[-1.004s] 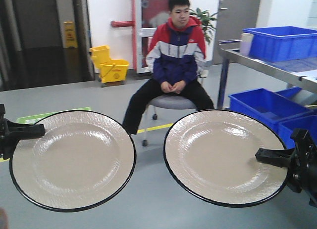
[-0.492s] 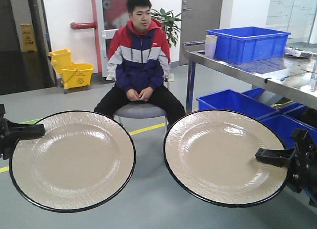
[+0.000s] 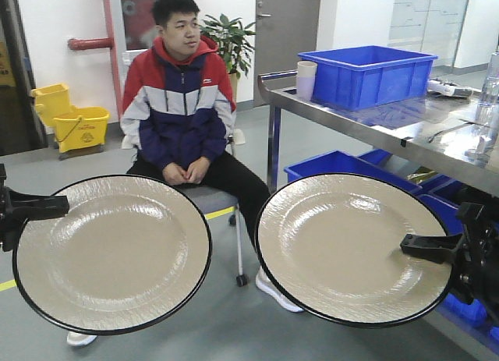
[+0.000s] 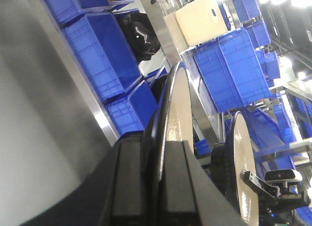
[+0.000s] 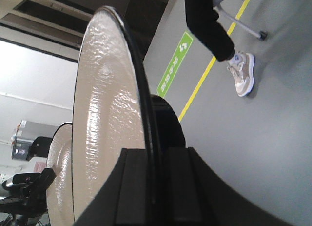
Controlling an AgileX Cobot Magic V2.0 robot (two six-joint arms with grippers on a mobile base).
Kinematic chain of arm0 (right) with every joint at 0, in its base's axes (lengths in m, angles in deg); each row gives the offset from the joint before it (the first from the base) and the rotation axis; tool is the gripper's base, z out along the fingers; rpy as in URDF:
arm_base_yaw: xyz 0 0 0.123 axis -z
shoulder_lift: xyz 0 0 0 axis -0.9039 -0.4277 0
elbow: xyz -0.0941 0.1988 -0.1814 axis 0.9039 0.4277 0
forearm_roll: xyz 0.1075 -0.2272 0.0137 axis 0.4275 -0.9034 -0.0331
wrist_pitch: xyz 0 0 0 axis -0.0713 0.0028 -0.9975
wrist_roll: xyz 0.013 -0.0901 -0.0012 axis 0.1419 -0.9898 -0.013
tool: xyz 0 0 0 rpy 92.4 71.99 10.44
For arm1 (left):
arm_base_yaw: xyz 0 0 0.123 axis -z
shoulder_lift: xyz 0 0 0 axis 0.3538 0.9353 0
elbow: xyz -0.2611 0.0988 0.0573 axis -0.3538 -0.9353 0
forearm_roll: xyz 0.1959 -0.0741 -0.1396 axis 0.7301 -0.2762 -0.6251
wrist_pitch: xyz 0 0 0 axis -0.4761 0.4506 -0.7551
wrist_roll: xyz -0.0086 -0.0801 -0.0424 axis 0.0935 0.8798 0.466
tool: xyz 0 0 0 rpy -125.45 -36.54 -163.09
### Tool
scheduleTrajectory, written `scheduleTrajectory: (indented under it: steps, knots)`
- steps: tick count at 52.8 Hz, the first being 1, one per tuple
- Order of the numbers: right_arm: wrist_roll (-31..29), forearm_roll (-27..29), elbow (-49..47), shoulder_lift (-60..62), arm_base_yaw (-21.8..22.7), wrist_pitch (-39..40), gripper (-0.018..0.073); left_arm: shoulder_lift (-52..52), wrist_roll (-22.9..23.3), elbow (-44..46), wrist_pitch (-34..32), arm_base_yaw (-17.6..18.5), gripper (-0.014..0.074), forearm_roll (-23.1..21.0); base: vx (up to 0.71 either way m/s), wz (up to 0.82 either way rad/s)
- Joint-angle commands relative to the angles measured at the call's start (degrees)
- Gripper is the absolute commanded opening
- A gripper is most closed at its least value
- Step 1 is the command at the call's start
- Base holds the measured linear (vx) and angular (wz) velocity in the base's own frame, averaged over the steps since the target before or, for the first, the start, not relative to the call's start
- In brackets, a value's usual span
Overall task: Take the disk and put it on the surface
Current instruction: 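Hold both plates level while the base drives to the steel table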
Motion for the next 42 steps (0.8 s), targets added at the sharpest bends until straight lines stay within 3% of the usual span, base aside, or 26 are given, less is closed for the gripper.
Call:
scheduleTrajectory:
  steps: [1,42]
  knots:
    - [0.22,6.43,-1.91,2.29,0.24,-3.35,-0.0009,-3.04,1.15,1.65,4.96,0.32,-0.0008,-8.50,0.40,-0.17]
    - [0.22,6.43,-1.91,2.29,0.24,-3.35,-0.0009,-3.04,1.15,1.65,4.96,0.32,-0.0008,-8.50,0.44,-0.24]
